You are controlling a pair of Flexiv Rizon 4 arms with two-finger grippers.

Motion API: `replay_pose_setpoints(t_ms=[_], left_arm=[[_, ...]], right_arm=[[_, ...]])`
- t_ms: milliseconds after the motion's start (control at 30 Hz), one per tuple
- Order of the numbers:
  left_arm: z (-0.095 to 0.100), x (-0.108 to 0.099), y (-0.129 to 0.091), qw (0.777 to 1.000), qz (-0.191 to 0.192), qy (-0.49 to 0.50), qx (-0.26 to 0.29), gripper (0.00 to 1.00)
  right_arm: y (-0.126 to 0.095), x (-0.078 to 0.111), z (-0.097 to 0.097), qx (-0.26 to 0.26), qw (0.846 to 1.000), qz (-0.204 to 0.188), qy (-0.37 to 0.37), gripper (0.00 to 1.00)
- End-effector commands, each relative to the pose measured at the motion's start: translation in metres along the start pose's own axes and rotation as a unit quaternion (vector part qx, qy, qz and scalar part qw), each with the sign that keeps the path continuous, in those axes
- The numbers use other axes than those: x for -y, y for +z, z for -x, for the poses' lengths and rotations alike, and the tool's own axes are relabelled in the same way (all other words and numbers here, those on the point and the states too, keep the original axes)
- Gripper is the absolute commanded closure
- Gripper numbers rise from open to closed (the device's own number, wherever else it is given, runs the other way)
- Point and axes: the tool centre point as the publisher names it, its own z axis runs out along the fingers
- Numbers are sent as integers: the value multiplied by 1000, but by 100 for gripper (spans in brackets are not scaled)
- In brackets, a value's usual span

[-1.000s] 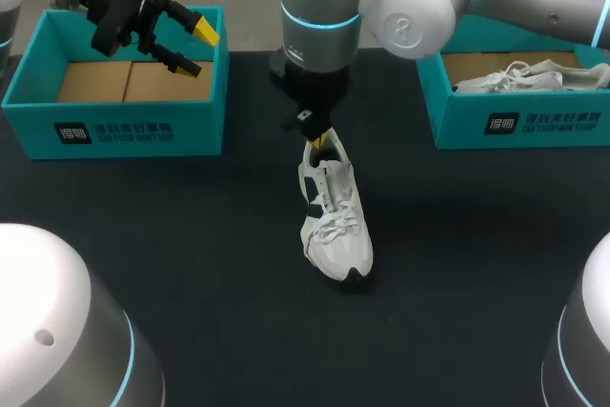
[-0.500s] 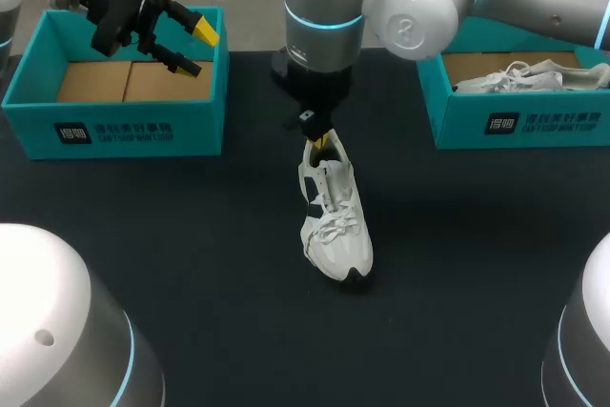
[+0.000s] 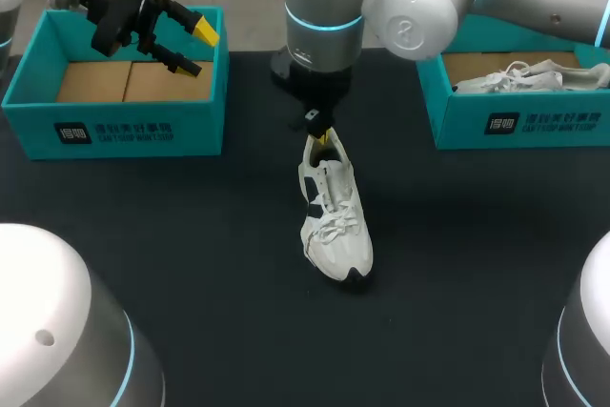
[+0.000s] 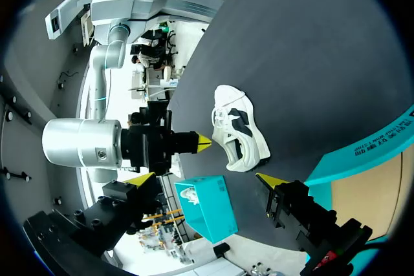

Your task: Take the shoe out of the shoebox, open the shoe tongue, remove and reinsert the insole, then place the shoe into the shoebox

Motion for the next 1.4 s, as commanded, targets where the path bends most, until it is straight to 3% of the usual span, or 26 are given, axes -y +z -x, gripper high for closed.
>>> replay_pose_setpoints(t_ms=[33, 200, 300, 433, 467, 500, 533, 967, 1100, 1200, 1267, 1400], left_arm=[[0, 0, -1, 1000, -1, 1, -1, 0], [0, 0, -1, 1000, -1, 1, -1, 0], [0, 0, -1, 1000, -1, 1, -1, 0], [0, 0, -1, 1000, -1, 1, -1, 0], [0, 0, -1, 1000, -1, 1, -1, 0], [0, 0, -1, 1000, -1, 1, -1, 0], [0, 0, -1, 1000, -1, 1, -1, 0], [0, 0, -1, 1000, -1, 1, -1, 0], [0, 0, -1, 1000, -1, 1, -1, 0], [0, 0, -1, 1000, -1, 1, -1, 0], [0, 0, -1, 1000, -1, 1, -1, 0], [0, 0, -1, 1000, -1, 1, -1, 0]], right_arm=[[-3, -2, 11, 4, 998, -5, -62, 100], [-10, -6, 22, -1, 991, 7, -136, 100], [-7, -12, 27, -2, 983, -5, -184, 100], [-3, -19, 36, 10, 983, -39, -181, 100], [-2, -21, 38, 15, 984, -46, -172, 76], [-1, -24, 39, 19, 985, -45, -165, 62], [0, -25, 41, 21, 987, -40, -157, 57], [14, -45, 55, 20, 982, 2, -190, 50], [30, -49, 57, 25, 973, 0, -228, 35], [39, -52, 58, 41, 962, -7, -271, 9], [42, -53, 59, 45, 959, -4, -280, 2], [49, -51, 64, 49, 954, -16, -296, 4]])
